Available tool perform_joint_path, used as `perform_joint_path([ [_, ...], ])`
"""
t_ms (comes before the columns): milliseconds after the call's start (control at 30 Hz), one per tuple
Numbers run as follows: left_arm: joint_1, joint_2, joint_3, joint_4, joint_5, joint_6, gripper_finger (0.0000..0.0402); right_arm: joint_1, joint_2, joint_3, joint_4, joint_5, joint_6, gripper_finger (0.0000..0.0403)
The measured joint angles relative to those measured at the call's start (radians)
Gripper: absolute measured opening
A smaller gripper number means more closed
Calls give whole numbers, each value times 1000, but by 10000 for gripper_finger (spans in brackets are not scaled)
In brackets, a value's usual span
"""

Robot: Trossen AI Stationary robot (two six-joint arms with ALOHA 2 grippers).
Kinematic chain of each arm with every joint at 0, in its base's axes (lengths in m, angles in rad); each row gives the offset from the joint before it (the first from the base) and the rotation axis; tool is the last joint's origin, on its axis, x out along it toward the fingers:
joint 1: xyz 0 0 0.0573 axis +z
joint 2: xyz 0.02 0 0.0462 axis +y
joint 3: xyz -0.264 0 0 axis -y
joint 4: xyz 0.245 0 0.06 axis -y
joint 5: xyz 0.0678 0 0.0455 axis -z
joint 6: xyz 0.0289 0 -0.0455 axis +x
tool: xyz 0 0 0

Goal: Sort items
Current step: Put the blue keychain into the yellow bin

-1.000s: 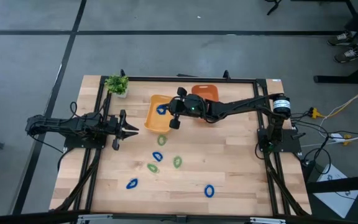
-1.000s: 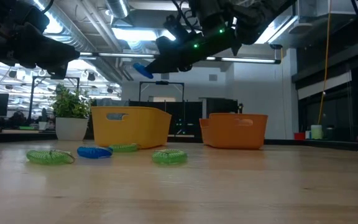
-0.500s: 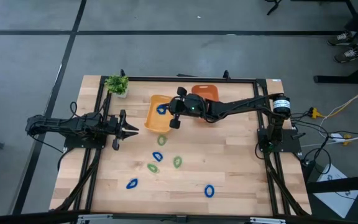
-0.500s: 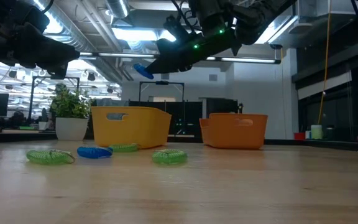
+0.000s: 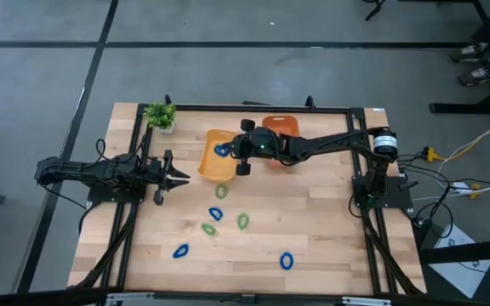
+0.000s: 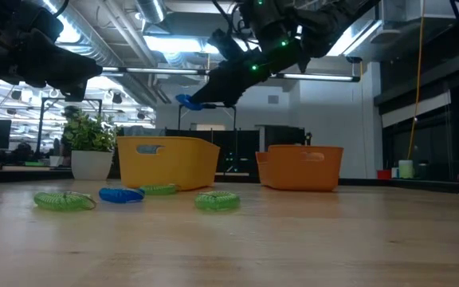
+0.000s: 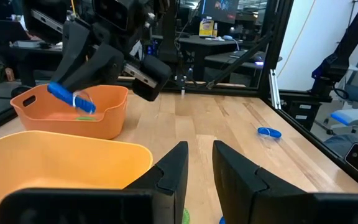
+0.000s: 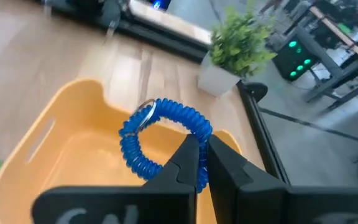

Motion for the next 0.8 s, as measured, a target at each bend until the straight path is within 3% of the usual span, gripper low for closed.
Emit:
perform_joint_path([
  [167, 0, 0, 0, 0, 0, 0, 70, 0, 0, 93, -192, 1, -52, 21],
  [400, 0, 0, 0, 0, 0, 0, 70, 0, 0, 240, -430, 1, 16, 21],
  [800, 0, 0, 0, 0, 0, 0, 70, -63, 0, 326, -544, -135, 227, 21],
])
